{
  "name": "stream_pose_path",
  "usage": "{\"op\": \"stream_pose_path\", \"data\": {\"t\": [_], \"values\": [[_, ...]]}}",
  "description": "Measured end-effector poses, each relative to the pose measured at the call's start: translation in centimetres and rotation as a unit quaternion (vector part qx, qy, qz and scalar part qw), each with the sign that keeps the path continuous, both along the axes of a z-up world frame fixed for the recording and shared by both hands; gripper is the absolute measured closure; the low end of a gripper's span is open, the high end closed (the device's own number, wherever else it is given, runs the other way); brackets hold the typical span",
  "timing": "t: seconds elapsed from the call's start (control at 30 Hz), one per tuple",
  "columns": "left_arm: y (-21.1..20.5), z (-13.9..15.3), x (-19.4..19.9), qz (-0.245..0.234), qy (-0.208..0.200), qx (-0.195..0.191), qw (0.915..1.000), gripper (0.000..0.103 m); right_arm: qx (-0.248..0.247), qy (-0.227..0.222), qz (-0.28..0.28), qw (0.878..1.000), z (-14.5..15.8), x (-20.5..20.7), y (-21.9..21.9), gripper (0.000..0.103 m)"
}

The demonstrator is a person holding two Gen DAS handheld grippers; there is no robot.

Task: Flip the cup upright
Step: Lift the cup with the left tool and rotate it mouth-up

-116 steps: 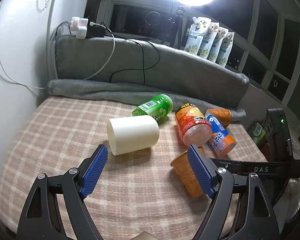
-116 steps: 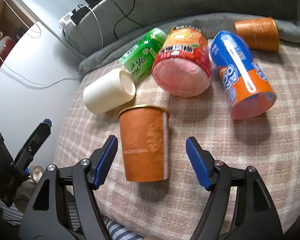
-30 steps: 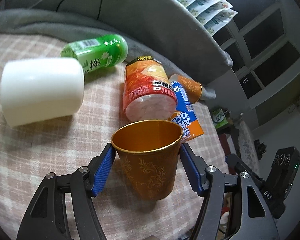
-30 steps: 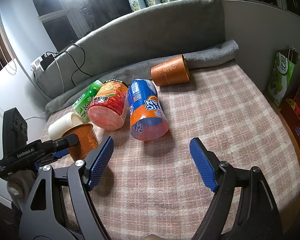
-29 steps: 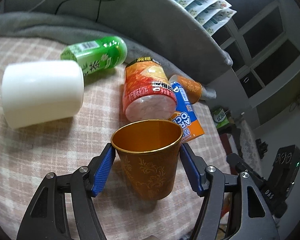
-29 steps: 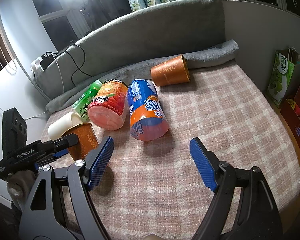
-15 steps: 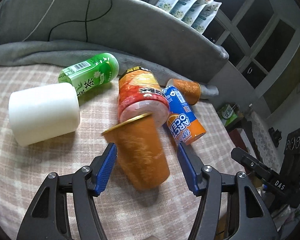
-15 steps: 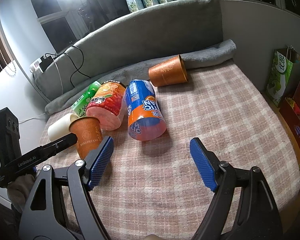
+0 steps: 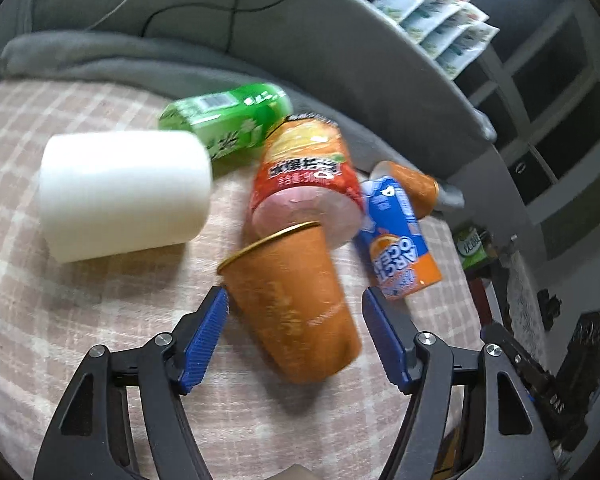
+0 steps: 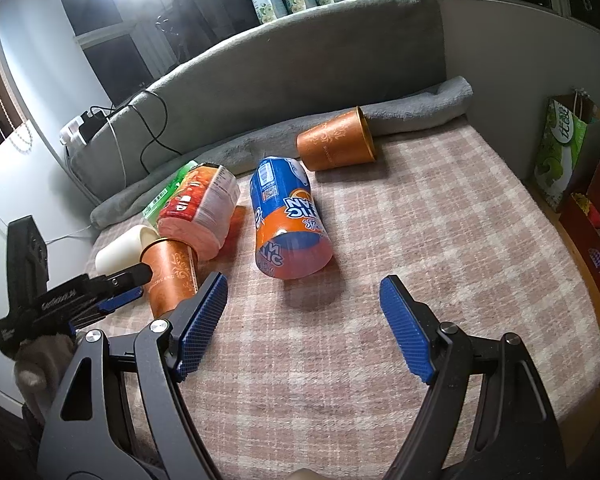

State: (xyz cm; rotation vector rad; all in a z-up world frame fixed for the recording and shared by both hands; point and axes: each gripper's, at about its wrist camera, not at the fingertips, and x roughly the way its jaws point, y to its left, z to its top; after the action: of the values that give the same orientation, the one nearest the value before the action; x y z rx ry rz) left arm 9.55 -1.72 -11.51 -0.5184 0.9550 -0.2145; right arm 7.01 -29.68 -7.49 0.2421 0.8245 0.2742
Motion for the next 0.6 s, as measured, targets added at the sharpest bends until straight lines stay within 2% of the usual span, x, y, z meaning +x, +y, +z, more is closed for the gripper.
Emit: {"op": "stream_pose_path", "data": {"t": [0.33,0.6], "values": [[1.1,-2.7,2.2,0.017,0.073,-0.089,0.9932,0.033,-0.006,-0.002,-0.005,1.000,-0.2,0.0,0.1,0.022],[0.7,-3.2,2.6,0.025,0.073,-0.096,0.9925,0.033,-0.008,-0.003,-0.007,1.000,-0.4,-0.1,-0.1,0.022]]}}
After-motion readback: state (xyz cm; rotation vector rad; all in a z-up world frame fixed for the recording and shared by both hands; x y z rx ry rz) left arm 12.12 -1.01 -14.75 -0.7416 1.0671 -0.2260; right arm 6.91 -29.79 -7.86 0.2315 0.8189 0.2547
